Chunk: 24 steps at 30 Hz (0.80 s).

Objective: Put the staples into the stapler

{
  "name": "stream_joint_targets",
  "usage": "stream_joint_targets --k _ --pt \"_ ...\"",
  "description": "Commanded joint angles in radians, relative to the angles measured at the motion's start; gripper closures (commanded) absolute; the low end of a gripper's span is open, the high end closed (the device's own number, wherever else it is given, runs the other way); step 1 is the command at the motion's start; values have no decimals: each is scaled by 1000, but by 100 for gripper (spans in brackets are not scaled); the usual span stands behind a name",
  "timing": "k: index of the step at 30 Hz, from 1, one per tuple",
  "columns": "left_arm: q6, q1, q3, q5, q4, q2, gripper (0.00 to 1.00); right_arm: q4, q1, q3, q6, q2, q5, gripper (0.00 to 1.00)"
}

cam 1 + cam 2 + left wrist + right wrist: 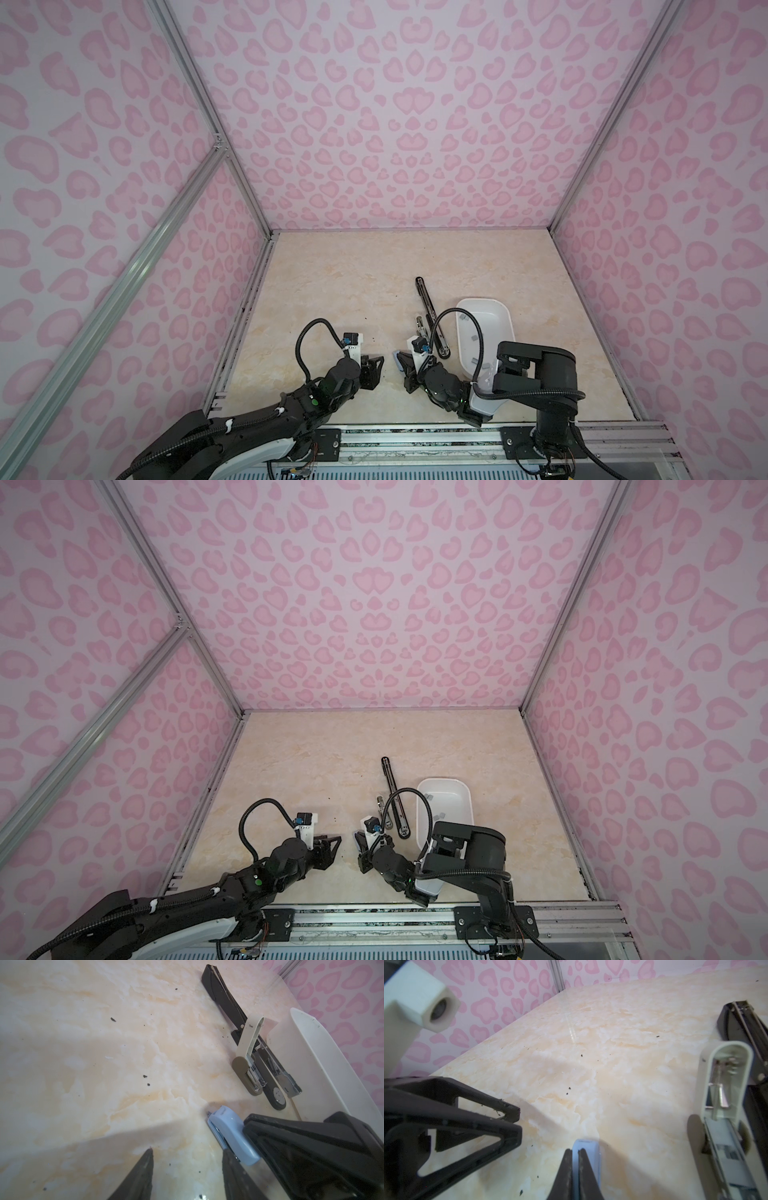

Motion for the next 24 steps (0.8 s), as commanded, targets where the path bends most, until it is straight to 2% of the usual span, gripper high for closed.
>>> stream_joint_targets --k 1,8,14,20,24 --pt "2 0 15 0 25 -14 45 -302 1 25 -8 -32 11 89" --pt "1 0 23 -3 23 4 46 -506 -4 130 -76 -124 46 85" --pt "3 -1 26 -8 18 4 45 -571 -8 191 -121 -145 64 81" --pt "5 0 18 -13 10 -16 45 -559 -9 206 -126 -97 81 81" --pt "1 0 7 -20 9 -27 45 -413 -5 143 -65 8 63 82"
